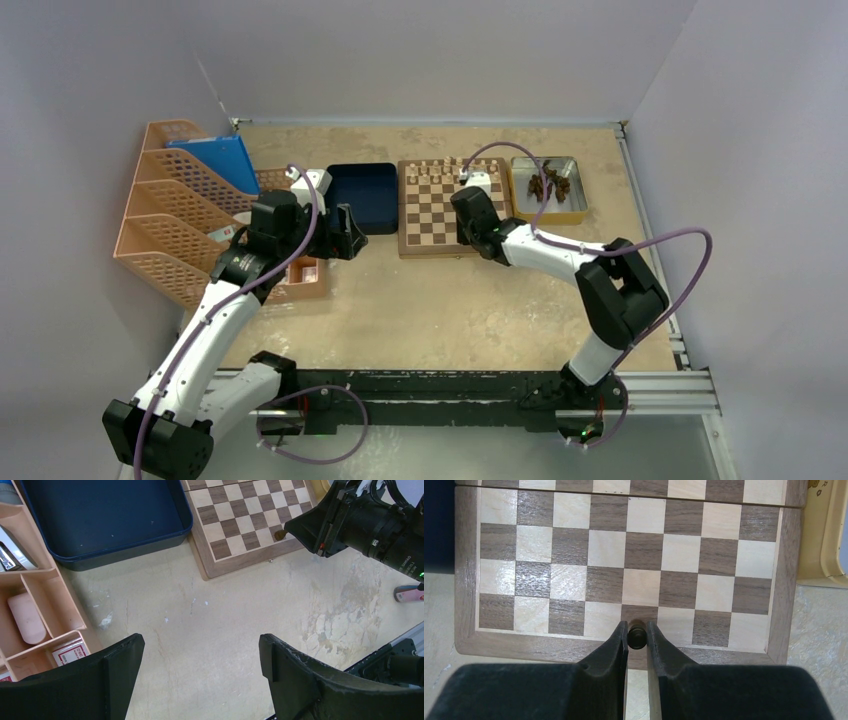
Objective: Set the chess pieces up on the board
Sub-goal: Move the chess piece to the chessboard.
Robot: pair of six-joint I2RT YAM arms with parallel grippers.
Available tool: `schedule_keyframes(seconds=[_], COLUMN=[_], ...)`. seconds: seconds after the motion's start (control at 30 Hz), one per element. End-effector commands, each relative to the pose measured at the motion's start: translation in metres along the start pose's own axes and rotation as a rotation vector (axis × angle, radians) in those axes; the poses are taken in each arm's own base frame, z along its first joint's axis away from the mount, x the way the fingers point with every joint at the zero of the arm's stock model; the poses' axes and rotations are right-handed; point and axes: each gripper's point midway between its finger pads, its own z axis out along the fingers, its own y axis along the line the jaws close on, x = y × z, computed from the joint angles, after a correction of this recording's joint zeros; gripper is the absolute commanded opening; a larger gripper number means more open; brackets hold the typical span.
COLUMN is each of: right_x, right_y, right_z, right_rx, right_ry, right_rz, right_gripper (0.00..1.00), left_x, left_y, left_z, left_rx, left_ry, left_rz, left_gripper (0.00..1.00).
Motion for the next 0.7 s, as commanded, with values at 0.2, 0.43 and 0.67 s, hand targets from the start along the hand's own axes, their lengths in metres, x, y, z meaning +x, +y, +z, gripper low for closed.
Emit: schedule_keyframes(seconds=[0.2,0.43,0.67], right_x=[-0.025,-0.051,-0.104], right_y=[0.010,0.020,0.003], right_z=[-0.004,-0.018,-0.021], right_rx=[-0.017,-0.044,-0.007], right_ry=[-0.055,-0.064,-0.158], right_rz=[0.016,0.027,0.060], right_gripper=[0.34,0.44,0.41], left_x=[-0.010,-0.008,-0.010], left_y=[-0.008,-0.010,-0.011], left_z=[-0.002,-0.001,-0.002], left_rx=[0.034,0.049,0.052], left_ry=[-0.039,-0.028,-0.035], left_rz=[0.020,0.022,0.018], left_gripper=[0.85,0.85,0.85])
